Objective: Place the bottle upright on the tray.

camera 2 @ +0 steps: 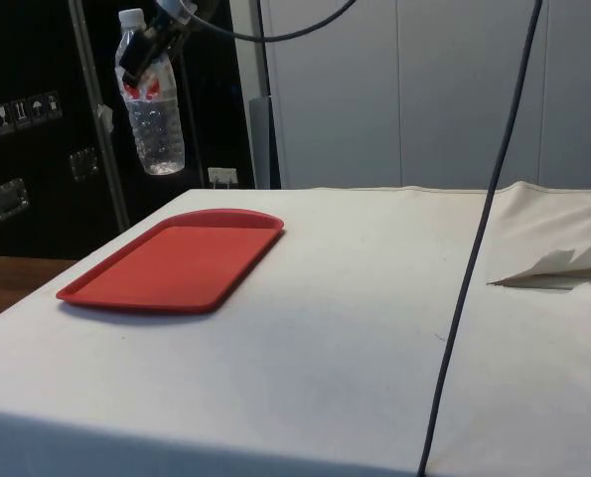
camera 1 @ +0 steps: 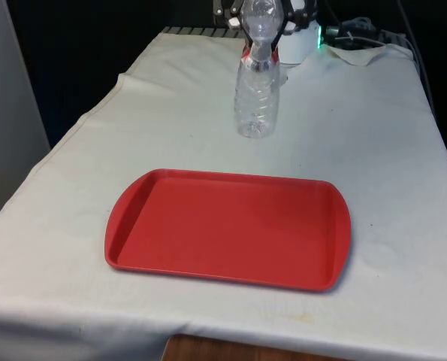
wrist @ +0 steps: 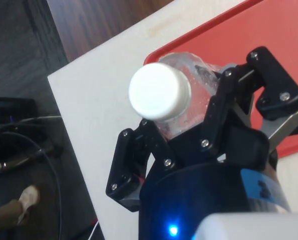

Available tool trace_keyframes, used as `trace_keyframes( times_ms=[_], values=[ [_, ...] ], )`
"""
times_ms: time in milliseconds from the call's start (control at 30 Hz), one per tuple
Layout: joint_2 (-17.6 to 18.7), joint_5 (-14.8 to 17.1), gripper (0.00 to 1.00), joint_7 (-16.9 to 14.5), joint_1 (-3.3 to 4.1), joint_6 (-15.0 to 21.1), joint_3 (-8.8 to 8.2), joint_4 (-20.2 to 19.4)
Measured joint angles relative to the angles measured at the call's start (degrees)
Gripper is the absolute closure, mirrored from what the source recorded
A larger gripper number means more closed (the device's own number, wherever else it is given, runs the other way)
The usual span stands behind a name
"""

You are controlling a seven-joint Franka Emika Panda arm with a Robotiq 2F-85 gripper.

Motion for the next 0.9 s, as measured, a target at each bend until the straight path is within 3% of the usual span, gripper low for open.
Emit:
trace_keyframes(
  times_ms=[133, 567, 900],
  values=[
    [0.7, 0.0, 0.68, -0.2, -0.06, 2.5, 0.57, -0.5],
    [1.1, 0.0, 0.68, -0.3, -0.29, 2.6, 0.92, -0.6],
    [3.9, 0.1, 0.68, -0.3, -0.40, 7.3, 1.60, -1.0]
  ],
)
